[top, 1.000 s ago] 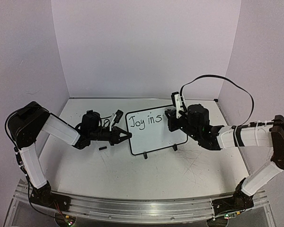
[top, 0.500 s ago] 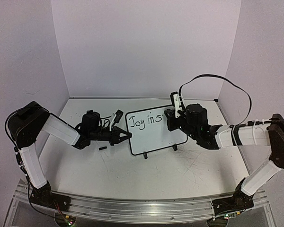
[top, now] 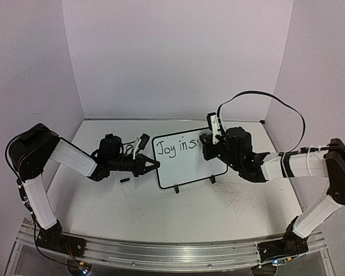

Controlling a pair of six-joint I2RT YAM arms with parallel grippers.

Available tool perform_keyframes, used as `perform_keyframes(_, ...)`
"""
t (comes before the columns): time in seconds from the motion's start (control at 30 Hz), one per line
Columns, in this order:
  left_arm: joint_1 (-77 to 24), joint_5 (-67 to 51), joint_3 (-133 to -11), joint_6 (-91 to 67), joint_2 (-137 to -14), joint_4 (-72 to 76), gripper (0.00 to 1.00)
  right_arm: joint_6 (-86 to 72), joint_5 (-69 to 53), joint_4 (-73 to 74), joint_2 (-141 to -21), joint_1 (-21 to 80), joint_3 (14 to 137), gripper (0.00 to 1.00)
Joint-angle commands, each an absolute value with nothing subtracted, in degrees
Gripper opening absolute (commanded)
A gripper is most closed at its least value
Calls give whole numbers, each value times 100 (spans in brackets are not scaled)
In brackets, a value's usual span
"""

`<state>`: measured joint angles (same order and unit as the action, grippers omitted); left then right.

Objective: Write a sentence on the whiteboard

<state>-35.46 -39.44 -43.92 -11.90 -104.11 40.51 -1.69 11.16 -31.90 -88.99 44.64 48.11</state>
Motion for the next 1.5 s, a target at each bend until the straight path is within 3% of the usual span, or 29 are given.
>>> perform_keyframes(0.0,-3524,-3666,-4485,-835,-10319,3764,0,-325,1179,-3254,-8874,4438,4700,0)
perform_keyframes(0.9,-3524,-3658,-4471,-826,-10311,3752,0,-196,1477,-3357,-8909,4430,5079,0)
perform_keyframes(1.47,-3524,-3683,-4501,-834,-10339,3749,0,-425,1388,-3175,-8850,4429,4707,0)
